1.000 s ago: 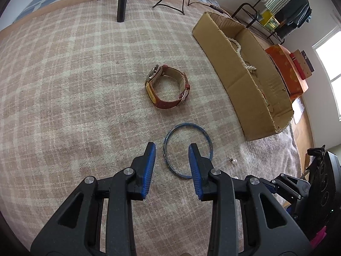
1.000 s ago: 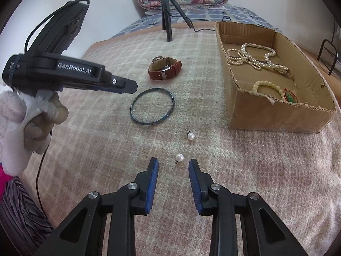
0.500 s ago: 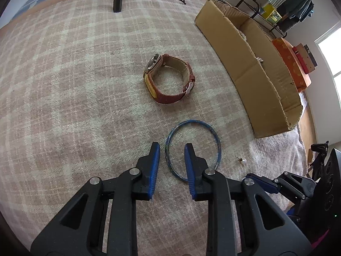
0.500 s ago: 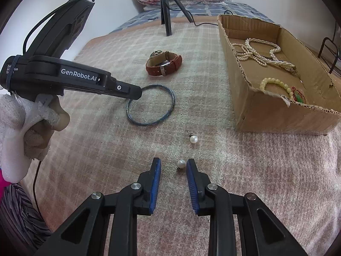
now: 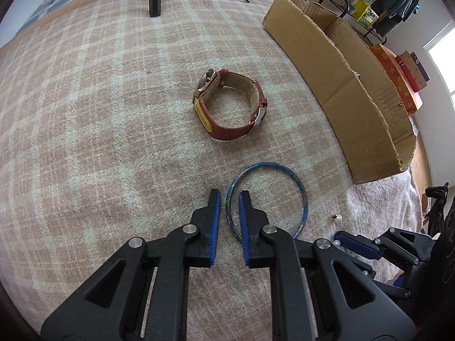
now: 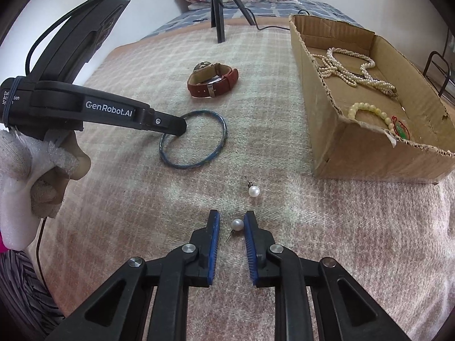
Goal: Organize jewelry
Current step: 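Close the left tool on the bangle rim while the right tool grasps the pearl earring, then lift and carry the bangle with the left tool while the right tool carries the pearl to the box, then open the left tool over the box while the right tool releases the pearl earring, then move the left tool to the brown watch while the right tool approaches the second pearl earring, then close the left tool on the watch strap while the right tool grasps the second pearl earring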
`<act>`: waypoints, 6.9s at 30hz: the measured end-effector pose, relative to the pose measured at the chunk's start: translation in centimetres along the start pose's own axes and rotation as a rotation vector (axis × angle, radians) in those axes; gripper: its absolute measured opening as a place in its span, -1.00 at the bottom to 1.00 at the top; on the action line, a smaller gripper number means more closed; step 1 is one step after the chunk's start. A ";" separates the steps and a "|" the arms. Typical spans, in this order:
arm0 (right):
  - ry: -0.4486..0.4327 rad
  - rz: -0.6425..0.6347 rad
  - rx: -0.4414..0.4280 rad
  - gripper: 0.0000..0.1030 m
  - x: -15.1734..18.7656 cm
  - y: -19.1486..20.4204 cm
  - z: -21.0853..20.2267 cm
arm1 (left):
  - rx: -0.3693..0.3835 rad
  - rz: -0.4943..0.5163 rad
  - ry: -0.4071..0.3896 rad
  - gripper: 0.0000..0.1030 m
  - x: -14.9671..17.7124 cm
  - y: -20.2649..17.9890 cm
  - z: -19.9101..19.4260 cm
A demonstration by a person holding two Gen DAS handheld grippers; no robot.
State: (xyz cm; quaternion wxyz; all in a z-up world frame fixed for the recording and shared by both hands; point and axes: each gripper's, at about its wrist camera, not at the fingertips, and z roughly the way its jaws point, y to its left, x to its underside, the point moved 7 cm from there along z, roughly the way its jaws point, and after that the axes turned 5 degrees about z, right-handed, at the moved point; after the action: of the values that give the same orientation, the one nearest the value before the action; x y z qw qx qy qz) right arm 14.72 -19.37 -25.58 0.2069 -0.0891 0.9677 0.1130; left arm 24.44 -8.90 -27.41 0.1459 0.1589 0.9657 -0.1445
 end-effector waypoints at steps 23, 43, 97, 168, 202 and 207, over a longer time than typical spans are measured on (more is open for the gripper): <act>-0.067 -0.014 -0.013 -0.88 -0.2 0.8 -3.4 | -0.007 0.032 -0.120 -0.97 -0.4 -1.0 -5.6; -0.201 0.004 -0.023 -0.88 -0.6 -0.5 -9.9 | 0.050 0.046 -0.233 -0.98 -1.0 -4.0 -11.6; -0.294 0.205 0.077 -0.88 -13.0 -16.5 -7.7 | 0.200 0.159 -0.225 -0.98 -9.6 -15.6 -6.8; -0.485 0.037 0.026 0.96 -6.9 -4.9 -17.3 | -0.036 0.032 -0.365 0.41 -5.4 -2.2 -13.6; -0.083 -0.248 -0.060 -0.49 -1.2 -0.6 -2.7 | 0.065 -0.163 -0.128 -0.20 -4.8 2.3 -3.8; -0.077 -0.256 -0.065 -0.50 -1.2 -0.6 -2.3 | 0.064 -0.193 -0.109 -0.20 -5.0 3.0 -2.5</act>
State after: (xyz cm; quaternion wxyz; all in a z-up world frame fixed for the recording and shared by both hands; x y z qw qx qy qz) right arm 15.05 -20.40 -23.11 0.2534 -0.2140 0.9357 0.1201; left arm 29.42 -6.66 -24.17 0.1786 0.0615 0.9621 -0.1969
